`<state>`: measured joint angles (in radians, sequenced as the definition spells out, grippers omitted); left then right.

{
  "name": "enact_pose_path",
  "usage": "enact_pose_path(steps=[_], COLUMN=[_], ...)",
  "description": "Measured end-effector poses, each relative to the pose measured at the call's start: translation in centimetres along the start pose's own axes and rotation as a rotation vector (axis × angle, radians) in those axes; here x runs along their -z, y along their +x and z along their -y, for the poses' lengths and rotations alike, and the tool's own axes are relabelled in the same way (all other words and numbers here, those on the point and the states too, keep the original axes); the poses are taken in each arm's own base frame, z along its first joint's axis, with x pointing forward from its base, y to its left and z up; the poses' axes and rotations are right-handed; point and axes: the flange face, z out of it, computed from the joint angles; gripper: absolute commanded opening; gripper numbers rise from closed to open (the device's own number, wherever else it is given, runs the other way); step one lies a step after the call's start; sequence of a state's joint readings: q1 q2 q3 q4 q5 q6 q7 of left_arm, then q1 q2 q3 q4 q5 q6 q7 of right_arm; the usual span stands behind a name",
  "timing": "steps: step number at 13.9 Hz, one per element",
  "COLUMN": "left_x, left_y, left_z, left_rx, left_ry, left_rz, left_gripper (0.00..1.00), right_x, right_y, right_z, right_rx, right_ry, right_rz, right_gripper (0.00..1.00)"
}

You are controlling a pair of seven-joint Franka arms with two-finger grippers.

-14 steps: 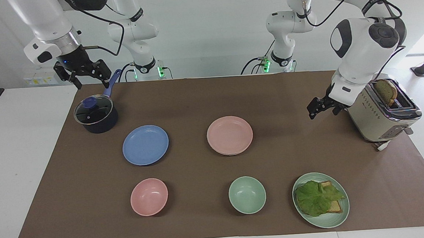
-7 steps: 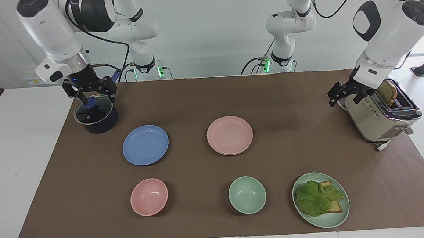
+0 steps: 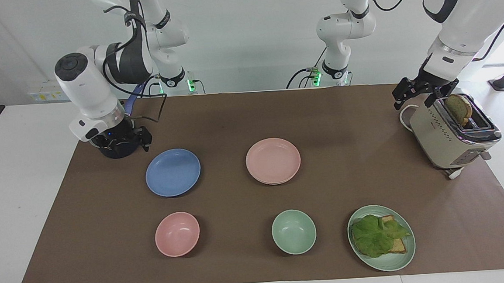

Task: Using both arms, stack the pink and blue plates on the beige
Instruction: 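Withdraw the left gripper while the right gripper reaches the blue plate, then grasp the light blue plate rim with the right gripper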

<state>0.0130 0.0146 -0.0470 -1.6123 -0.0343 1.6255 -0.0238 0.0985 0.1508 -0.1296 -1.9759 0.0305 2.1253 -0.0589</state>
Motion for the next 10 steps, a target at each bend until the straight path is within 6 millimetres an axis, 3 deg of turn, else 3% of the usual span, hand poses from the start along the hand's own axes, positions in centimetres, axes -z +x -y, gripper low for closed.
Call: enact_pose_path(steps=[3,10], left_x=[0.0,0.0], left_y=[0.0,0.0], left_z=[0.0,0.0], left_rx=[0.000,0.000], left_ry=[0.000,0.000], left_rz=[0.000,0.000], left_gripper=[1.00,1.00], right_x=[-3.1,-8.1], right_y=[0.6,1.4], right_z=[0.1,-0.6], right_rx=[0.017,0.041], right_ry=[0.020,0.043], right_rz=[0.006,0.010], right_gripper=[1.00,1.00])
